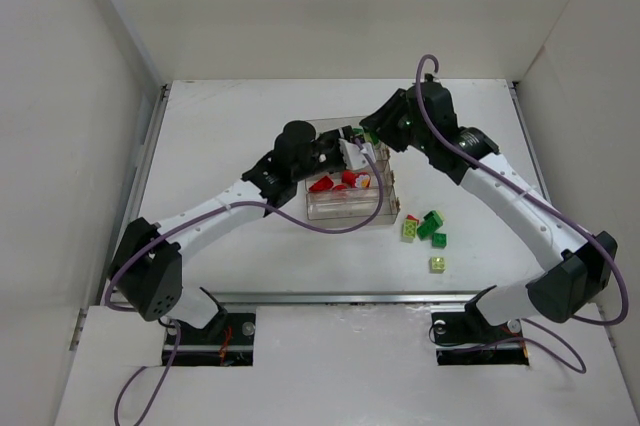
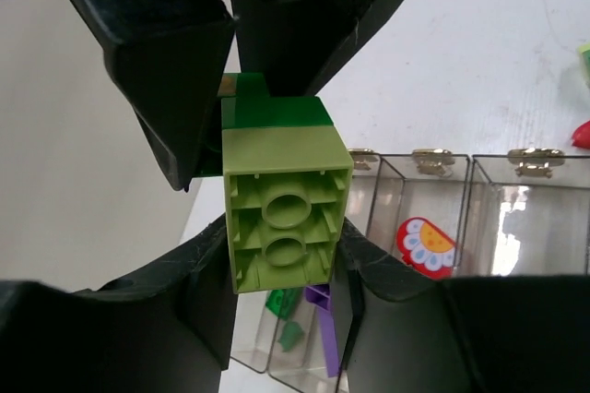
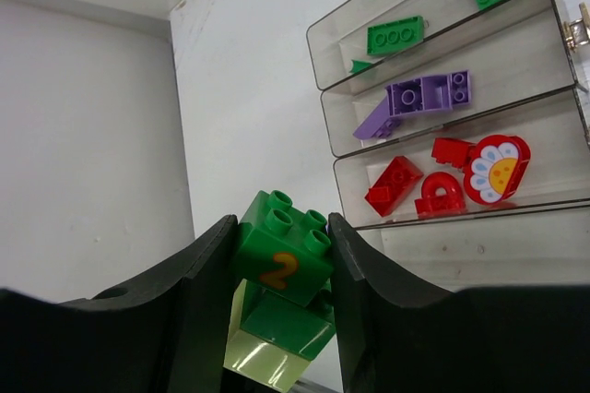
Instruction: Sort the legos into containers by color
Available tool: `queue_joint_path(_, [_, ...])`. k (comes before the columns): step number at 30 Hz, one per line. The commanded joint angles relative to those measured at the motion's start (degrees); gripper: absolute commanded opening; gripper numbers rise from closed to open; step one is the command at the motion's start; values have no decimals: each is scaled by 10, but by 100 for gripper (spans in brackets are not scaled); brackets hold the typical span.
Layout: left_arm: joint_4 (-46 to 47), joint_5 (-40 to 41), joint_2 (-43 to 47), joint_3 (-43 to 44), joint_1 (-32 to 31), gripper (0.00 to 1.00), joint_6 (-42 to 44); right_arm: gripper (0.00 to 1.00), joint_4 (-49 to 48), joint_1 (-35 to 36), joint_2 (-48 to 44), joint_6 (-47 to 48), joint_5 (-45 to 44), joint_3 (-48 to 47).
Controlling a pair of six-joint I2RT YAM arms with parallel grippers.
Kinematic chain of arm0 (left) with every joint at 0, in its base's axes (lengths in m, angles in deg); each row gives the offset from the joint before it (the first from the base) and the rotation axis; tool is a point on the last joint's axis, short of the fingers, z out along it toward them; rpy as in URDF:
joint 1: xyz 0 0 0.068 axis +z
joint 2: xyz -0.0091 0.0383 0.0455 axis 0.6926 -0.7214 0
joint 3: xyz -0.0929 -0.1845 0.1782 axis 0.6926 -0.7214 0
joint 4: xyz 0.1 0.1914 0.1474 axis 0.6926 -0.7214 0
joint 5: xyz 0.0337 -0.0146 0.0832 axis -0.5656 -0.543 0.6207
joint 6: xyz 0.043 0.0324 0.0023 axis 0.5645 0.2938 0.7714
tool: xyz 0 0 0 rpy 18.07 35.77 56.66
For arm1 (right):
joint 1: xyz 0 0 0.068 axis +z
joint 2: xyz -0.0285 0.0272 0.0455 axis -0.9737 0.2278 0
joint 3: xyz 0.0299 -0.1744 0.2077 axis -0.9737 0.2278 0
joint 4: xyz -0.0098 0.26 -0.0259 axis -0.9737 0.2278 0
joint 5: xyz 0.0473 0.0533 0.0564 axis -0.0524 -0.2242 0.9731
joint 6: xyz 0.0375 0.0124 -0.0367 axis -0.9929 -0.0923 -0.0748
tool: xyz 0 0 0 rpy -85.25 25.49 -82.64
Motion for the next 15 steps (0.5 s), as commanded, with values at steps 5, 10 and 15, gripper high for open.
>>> queue_joint_path(5, [33, 14, 17, 18, -9, 0, -19, 0, -31, 4, 3, -6, 0, 9])
queue_joint_path(10, [28, 20, 29, 18, -9, 0, -36, 0, -14, -8, 16, -6, -30, 19])
queue_joint_path(15, [15, 20, 46, 13, -4, 0, -48, 0, -14, -39, 21, -1, -43, 46])
